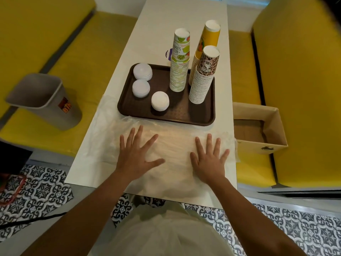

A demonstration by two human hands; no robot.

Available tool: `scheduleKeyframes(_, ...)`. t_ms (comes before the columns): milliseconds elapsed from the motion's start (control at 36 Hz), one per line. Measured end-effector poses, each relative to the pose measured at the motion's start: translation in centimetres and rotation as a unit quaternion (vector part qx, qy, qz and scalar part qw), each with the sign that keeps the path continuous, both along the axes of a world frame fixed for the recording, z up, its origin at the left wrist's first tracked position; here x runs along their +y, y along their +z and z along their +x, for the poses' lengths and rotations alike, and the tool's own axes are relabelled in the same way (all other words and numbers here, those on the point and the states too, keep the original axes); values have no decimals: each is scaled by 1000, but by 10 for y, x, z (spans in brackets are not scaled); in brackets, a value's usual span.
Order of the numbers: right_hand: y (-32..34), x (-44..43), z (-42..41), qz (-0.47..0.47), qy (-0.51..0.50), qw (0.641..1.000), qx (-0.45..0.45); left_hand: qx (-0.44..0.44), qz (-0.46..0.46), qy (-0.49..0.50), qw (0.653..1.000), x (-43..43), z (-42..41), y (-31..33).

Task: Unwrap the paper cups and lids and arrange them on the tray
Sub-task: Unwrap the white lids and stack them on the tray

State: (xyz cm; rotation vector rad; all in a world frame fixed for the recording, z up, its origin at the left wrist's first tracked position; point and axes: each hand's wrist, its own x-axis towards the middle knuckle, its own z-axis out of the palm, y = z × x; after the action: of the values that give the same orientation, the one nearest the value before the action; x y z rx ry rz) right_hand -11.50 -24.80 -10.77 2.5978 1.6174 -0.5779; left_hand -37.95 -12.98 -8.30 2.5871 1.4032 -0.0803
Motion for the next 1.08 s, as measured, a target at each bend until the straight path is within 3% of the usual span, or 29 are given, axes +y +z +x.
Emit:
scheduleKeyframes(111,14,2,-12,55,-32,998,18,56,-61,-10,997,-4,-9,-3)
scheduleKeyframes(194,39,13,-20,135,-39,990,10,49,-41,-4,998,-1,-14,-1)
scheduleKeyframes(278,64,32,-26,248,-32,967,47,-49,35,0,998,1,-11,12)
scheduleKeyframes(361,82,61,-32,339,-49,924,169,-202,117,49,971,14,-1,31)
scheduleKeyframes(417,90,87,-35,334,-86,907,240,-307,104,124,938,28,8,46)
scheduleKeyframes(472,96,112,-37,285,-117,905,293,-391,33,203,897,45,22,62)
scheduleKeyframes(611,93,174,-44,193,-154,915,319,-463,-128,309,821,112,49,65)
scheduleKeyframes(889,36,237,-44,182,-197,917,293,-325,-212,249,887,176,82,32)
scheduleKeyframes(1083,49,242,-44,212,-264,876,344,-323,-210,238,891,189,87,19)
